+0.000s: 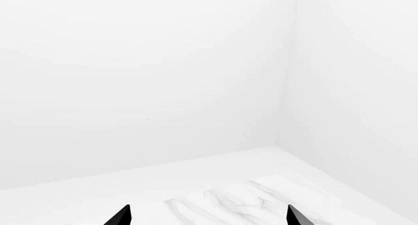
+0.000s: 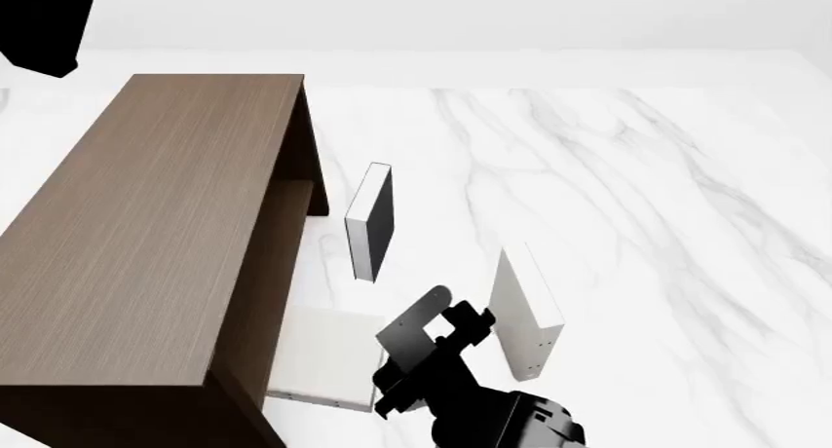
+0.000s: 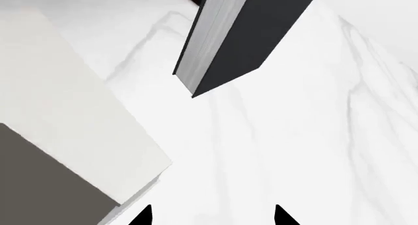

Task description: Pick up the book on the right and place it under the cabinet shelf.

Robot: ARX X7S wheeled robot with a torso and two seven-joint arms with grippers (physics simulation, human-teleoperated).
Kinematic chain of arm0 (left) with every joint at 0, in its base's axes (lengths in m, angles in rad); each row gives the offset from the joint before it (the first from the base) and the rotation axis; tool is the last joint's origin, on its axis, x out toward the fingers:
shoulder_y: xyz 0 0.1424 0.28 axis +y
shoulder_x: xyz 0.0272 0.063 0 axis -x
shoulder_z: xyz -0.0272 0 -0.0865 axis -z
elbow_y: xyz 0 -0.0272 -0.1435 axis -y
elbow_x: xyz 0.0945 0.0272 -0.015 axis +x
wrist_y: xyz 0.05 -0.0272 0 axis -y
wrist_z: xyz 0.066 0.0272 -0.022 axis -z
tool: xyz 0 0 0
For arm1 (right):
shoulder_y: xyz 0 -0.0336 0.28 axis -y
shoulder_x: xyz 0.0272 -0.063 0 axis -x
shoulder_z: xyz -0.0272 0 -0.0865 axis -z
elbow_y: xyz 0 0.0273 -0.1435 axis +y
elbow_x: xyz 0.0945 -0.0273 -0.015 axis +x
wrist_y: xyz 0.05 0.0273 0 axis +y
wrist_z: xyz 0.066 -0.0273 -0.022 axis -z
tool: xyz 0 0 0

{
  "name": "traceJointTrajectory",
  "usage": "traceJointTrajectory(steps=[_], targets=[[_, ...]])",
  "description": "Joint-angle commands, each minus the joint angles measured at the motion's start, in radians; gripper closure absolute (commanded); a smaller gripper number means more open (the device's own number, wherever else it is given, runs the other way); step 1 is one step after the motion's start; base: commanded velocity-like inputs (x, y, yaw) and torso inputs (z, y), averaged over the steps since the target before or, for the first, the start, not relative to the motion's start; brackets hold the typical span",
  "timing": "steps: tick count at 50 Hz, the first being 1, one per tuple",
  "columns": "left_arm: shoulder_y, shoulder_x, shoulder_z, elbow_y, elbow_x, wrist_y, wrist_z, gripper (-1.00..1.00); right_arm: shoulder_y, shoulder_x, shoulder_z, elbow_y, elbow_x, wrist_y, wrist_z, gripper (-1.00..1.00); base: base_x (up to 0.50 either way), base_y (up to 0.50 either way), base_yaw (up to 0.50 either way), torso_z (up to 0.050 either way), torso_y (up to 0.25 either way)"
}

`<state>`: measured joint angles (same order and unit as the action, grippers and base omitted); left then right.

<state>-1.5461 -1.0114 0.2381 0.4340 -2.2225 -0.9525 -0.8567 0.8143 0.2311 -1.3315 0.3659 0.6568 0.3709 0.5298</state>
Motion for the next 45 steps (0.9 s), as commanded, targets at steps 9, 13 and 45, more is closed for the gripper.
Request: traceJointTrajectory(steps=[9, 13, 45], targets=[[-0.005, -0.012, 0.003, 0.007, -0.015, 0.008, -0.013, -1.00, -0.001, -0.047, 0.000, -0.002, 0.045, -0.037, -0.072, -1.00, 0.00, 0.00, 0.00, 0.000, 0.000], [-0.002, -0.015, 0.003, 0.009, -0.016, 0.009, -0.014, -1.00, -0.004, -0.065, 0.003, 0.036, 0.039, -0.062, -0.090, -1.00, 0.00, 0.00, 0.00, 0.000, 0.000], [-0.050, -0.038, 0.034, 0.009, -0.055, 0.004, -0.063, -1.00, 0.039, -0.231, -0.134, 0.363, 0.116, -0.277, -0.170, -1.00, 0.00, 0.00, 0.00, 0.000, -0.002]])
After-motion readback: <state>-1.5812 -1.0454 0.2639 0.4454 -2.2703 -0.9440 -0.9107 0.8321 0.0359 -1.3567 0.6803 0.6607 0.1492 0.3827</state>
